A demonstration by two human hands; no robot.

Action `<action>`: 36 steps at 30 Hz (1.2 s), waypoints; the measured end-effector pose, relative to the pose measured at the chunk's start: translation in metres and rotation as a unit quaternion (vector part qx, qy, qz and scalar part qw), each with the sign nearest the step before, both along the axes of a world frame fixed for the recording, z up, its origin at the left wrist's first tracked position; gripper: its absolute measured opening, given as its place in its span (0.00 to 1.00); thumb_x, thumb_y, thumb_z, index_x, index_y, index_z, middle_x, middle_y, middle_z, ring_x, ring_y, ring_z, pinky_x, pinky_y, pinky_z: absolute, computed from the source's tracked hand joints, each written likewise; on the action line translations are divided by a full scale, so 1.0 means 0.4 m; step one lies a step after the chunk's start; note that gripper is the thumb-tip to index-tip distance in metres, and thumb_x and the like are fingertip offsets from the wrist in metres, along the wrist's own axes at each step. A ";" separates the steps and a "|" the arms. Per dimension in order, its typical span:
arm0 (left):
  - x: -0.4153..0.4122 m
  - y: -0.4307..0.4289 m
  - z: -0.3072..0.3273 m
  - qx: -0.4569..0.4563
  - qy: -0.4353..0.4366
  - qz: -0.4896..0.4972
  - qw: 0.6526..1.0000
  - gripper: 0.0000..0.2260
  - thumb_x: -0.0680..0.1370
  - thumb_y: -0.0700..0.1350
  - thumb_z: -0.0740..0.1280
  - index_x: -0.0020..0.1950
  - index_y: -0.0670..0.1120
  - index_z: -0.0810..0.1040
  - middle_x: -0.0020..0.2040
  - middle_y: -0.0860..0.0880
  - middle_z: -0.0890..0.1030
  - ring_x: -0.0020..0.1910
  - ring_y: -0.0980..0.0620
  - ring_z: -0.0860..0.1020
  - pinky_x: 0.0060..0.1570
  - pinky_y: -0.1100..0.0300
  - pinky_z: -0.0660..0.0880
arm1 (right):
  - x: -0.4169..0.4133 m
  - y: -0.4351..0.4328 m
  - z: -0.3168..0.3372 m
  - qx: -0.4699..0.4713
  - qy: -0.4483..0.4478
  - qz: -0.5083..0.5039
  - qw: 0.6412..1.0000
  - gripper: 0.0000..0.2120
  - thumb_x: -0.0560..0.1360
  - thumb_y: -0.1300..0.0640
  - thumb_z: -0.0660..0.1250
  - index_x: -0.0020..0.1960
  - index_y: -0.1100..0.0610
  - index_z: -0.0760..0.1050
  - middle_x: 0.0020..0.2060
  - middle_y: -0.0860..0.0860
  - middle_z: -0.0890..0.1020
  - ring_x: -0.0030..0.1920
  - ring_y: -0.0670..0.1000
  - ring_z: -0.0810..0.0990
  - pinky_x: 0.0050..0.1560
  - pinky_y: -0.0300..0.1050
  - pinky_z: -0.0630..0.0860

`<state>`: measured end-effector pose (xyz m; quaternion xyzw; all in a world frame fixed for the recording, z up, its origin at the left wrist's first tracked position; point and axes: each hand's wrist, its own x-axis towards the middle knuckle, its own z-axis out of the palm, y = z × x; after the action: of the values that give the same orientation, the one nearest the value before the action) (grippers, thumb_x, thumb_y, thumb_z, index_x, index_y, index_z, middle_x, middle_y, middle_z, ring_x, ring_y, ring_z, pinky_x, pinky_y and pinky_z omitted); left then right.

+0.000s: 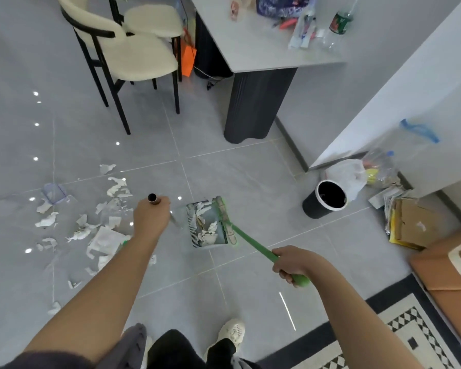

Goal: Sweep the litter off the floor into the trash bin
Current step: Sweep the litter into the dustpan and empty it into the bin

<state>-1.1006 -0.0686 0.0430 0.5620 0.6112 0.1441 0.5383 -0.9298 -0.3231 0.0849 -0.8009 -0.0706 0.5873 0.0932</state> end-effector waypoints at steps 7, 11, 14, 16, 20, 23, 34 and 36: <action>0.375 -0.103 0.069 0.040 -0.035 -0.074 0.996 0.16 0.70 0.47 0.59 0.42 0.36 0.79 0.34 0.41 0.79 0.38 0.37 0.81 0.45 0.44 0.80 | 0.269 -0.133 0.049 0.015 -0.042 -0.050 0.998 0.19 0.74 0.68 0.56 0.65 0.65 0.69 0.27 0.55 0.68 0.24 0.50 0.65 0.25 0.37 0.65; 0.581 -0.171 0.114 0.051 -0.043 -0.139 0.988 0.13 0.76 0.44 0.57 0.32 0.43 0.67 0.28 0.47 0.72 0.29 0.44 0.72 0.34 0.56 0.69 | 0.385 -0.200 0.072 0.017 -0.057 -0.103 0.993 0.18 0.75 0.66 0.56 0.65 0.65 0.68 0.26 0.54 0.68 0.23 0.50 0.65 0.25 0.37 0.65; 0.724 -0.234 0.146 0.058 -0.053 -0.166 0.983 0.14 0.78 0.41 0.56 0.32 0.44 0.63 0.28 0.49 0.68 0.24 0.52 0.67 0.30 0.59 0.62 | 0.480 -0.271 0.091 0.030 -0.068 -0.143 0.987 0.19 0.76 0.66 0.56 0.67 0.62 0.67 0.26 0.54 0.68 0.23 0.49 0.65 0.25 0.36 0.65; 0.804 -0.278 0.150 0.059 -0.066 -0.187 0.978 0.12 0.77 0.41 0.56 0.33 0.45 0.64 0.27 0.50 0.70 0.26 0.50 0.67 0.32 0.58 0.63 | 0.542 -0.321 0.098 0.038 -0.082 -0.163 0.982 0.21 0.77 0.66 0.56 0.69 0.57 0.65 0.26 0.54 0.68 0.24 0.49 0.65 0.26 0.37 0.64; 0.967 -0.383 0.146 0.059 -0.112 -0.204 0.971 0.10 0.75 0.43 0.58 0.33 0.47 0.67 0.26 0.52 0.69 0.32 0.48 0.68 0.35 0.54 0.65 | 0.687 -0.439 0.098 0.051 -0.114 -0.165 0.978 0.23 0.76 0.66 0.56 0.71 0.61 0.64 0.27 0.55 0.69 0.25 0.50 0.66 0.26 0.38 0.65; 1.084 -0.489 0.143 0.081 -0.116 -0.222 0.965 0.10 0.77 0.43 0.58 0.36 0.45 0.71 0.31 0.50 0.71 0.33 0.49 0.68 0.34 0.56 0.65 | 0.814 -0.537 0.098 0.049 -0.126 -0.157 0.978 0.24 0.76 0.67 0.55 0.71 0.61 0.64 0.26 0.54 0.69 0.24 0.50 0.65 0.27 0.39 0.64; 1.340 -0.791 0.067 0.175 -0.099 -0.369 0.908 0.10 0.81 0.44 0.60 0.42 0.46 0.76 0.29 0.53 0.74 0.30 0.52 0.70 0.30 0.59 0.66 | 1.117 -0.828 0.067 0.009 -0.126 -0.116 0.985 0.24 0.74 0.68 0.54 0.69 0.61 0.67 0.28 0.55 0.70 0.25 0.49 0.67 0.27 0.40 0.66; 1.362 -0.825 0.050 0.202 -0.090 -0.400 0.889 0.09 0.81 0.44 0.60 0.45 0.45 0.77 0.30 0.52 0.74 0.30 0.52 0.71 0.29 0.63 0.66 | 1.138 -0.855 0.051 0.007 -0.123 -0.119 0.985 0.24 0.73 0.68 0.54 0.68 0.61 0.68 0.27 0.54 0.70 0.25 0.50 0.68 0.27 0.39 0.66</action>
<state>-0.5559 -0.3985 0.0631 0.8401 0.2414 0.0868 0.4779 -0.4747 -0.6653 0.1052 -0.8692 0.0105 0.4682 0.1585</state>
